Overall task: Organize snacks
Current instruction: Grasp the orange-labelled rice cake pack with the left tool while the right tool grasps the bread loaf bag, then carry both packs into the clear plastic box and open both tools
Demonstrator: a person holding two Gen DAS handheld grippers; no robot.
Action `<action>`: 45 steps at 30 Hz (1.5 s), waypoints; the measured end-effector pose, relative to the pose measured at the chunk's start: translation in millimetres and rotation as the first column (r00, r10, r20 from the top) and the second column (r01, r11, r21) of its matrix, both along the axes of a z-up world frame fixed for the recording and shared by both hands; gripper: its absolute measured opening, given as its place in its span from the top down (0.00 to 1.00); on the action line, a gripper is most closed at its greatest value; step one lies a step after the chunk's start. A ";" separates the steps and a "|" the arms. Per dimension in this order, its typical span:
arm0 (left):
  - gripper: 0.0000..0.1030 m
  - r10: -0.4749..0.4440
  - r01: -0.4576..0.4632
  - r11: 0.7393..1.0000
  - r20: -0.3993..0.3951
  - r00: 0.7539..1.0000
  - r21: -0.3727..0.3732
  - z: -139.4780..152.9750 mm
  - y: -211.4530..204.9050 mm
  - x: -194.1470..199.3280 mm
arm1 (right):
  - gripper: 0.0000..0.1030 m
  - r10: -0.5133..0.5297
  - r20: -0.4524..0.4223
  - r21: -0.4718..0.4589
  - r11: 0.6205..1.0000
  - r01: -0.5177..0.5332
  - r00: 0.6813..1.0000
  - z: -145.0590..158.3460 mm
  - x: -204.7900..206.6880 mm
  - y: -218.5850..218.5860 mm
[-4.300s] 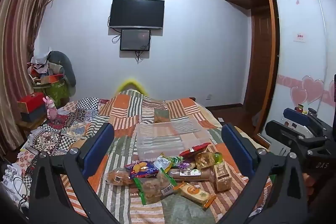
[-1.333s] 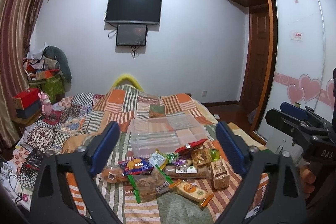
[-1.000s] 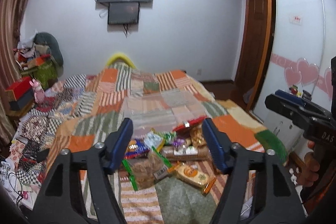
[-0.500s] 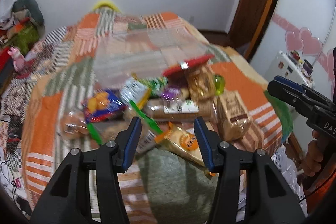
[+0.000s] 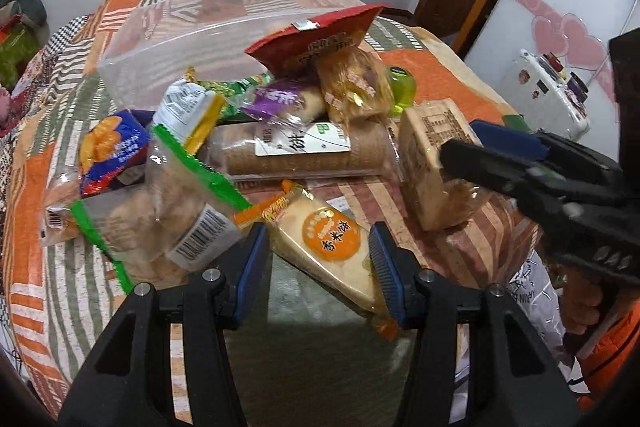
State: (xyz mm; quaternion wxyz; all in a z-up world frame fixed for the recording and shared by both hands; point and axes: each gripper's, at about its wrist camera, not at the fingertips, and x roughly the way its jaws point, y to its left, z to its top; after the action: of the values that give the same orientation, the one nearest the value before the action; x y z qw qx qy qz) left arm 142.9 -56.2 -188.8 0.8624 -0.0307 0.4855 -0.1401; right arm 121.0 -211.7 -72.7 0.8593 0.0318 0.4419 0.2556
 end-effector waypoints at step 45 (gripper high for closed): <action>0.66 0.009 -0.014 1.000 0.187 0.982 0.023 46.8 9.4 -2.9 | 0.66 -0.045 -0.052 -0.056 0.998 0.042 0.998 -12.4 6.1 -18.9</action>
State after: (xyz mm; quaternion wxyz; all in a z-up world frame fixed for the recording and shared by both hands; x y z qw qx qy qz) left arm 140.0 -46.8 -142.0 0.9052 -0.0097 0.4041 -0.1314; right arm 127.1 -230.7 -85.1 0.8532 0.0246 0.4705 0.2237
